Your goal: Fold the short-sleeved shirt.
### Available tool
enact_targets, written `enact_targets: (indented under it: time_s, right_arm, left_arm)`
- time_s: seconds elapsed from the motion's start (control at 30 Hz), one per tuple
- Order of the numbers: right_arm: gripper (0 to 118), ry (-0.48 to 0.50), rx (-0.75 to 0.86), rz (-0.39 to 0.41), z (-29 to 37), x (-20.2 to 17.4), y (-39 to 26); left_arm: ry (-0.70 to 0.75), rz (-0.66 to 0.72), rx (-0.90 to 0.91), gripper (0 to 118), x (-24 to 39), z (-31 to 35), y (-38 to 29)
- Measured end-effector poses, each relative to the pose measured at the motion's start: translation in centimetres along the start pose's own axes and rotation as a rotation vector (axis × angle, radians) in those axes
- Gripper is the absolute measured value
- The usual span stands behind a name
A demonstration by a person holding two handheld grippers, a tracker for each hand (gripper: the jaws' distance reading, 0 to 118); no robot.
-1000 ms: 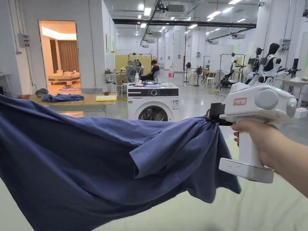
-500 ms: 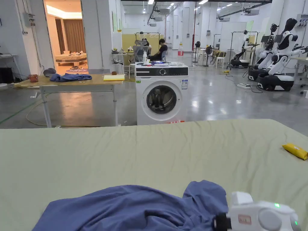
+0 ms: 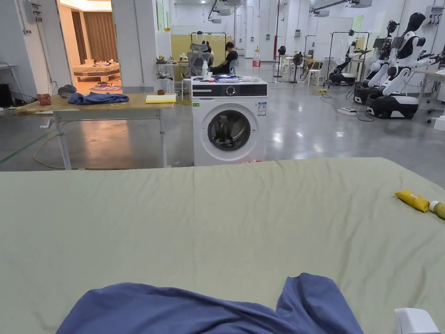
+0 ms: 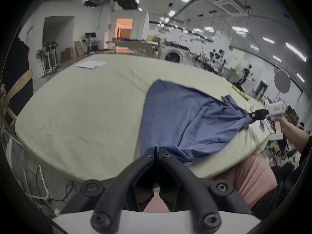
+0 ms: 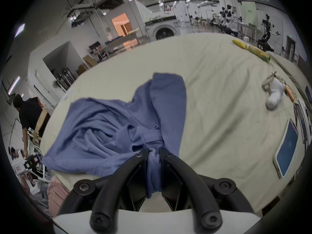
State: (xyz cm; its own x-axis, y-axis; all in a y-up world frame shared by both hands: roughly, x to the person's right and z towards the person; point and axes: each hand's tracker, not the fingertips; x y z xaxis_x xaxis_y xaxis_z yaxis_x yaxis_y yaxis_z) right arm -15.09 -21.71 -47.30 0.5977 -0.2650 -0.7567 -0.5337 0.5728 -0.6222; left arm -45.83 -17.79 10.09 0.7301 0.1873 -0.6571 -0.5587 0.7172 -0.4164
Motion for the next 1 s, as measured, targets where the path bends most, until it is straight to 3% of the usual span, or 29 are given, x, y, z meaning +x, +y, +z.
enact_targets:
  time_s: [0.17,0.2,0.23,0.27,0.3,0.33,0.37,0.53,0.57,0.6,0.63,0.67,0.7,0.77,0.83,0.93,1.0]
  right_arm:
    - [10,-0.024,-0.016,-0.026,-2.3,0.5,-2.5]
    - [13,-0.020,0.020,-0.040,-2.2,0.3,-2.5]
    - [23,-0.034,0.061,-0.055,-1.7,0.1,-2.5]
    - [45,-0.047,0.097,-0.063,-1.0,-0.1,-2.5]
    - [86,-0.064,0.144,-0.075,0.0,-0.4,-2.5]
    - [110,-0.063,0.207,-0.076,1.2,-0.8,-2.6]
    - [118,-0.063,0.273,-0.068,2.6,-1.4,-2.7]
    - [116,-0.032,0.564,-0.004,8.7,-5.6,-4.4]
    - [115,-0.042,0.609,0.001,9.8,-6.7,-4.4]
    - [108,-0.019,0.670,-0.001,10.6,-7.7,-4.8]
    - [95,0.011,0.761,-0.004,11.3,-8.7,-5.7]
    - [65,0.022,0.839,-0.009,11.7,-9.7,-6.4]
    - [6,0.013,0.882,-0.013,11.9,-10.6,-6.4]
    - [0,-0.048,0.927,-0.032,12.0,-12.6,-7.1]
    - [0,0.012,0.903,-0.057,11.5,-13.1,-6.8]
    - [0,0.044,0.826,-0.001,10.7,-14.1,-6.1]
    - [0,0.006,0.801,0.047,10.3,-13.4,-5.0]
  left_arm:
    - [0.020,-0.008,-0.037,1,-2.2,-3.4,-1.4]
    - [-0.007,0.022,-0.014,12,-2.5,-3.5,-1.4]
    - [-0.011,0.020,0.005,35,-2.7,-3.4,-1.8]
    - [-0.039,0.013,0.060,65,-2.8,-3.0,-1.7]
    - [-0.064,0.014,0.100,87,-2.6,-2.4,-1.3]
    - [-0.083,0.019,0.138,89,-2.4,-1.7,-0.6]
    - [-0.075,0.024,0.165,89,-2.1,-1.2,0.0]
    - [-0.038,0.034,0.429,89,1.2,1.2,3.7]
    - [-0.031,0.042,0.478,87,1.8,1.4,3.9]
    - [-0.009,0.052,0.551,78,2.6,1.6,4.0]
    - [0.008,0.056,0.633,55,3.8,1.7,4.2]
    - [-0.011,0.054,0.681,20,4.5,1.5,4.3]
    - [-0.005,0.058,0.693,0,5.0,1.1,4.4]
    - [0.006,0.059,0.698,0,6.2,-0.2,5.1]
    - [-0.025,0.058,0.667,0,6.1,-1.4,6.5]
    - [0.001,-0.004,0.583,0,5.5,-3.7,10.6]
    - [-0.043,-0.048,0.378,0,3.9,-7.5,15.5]
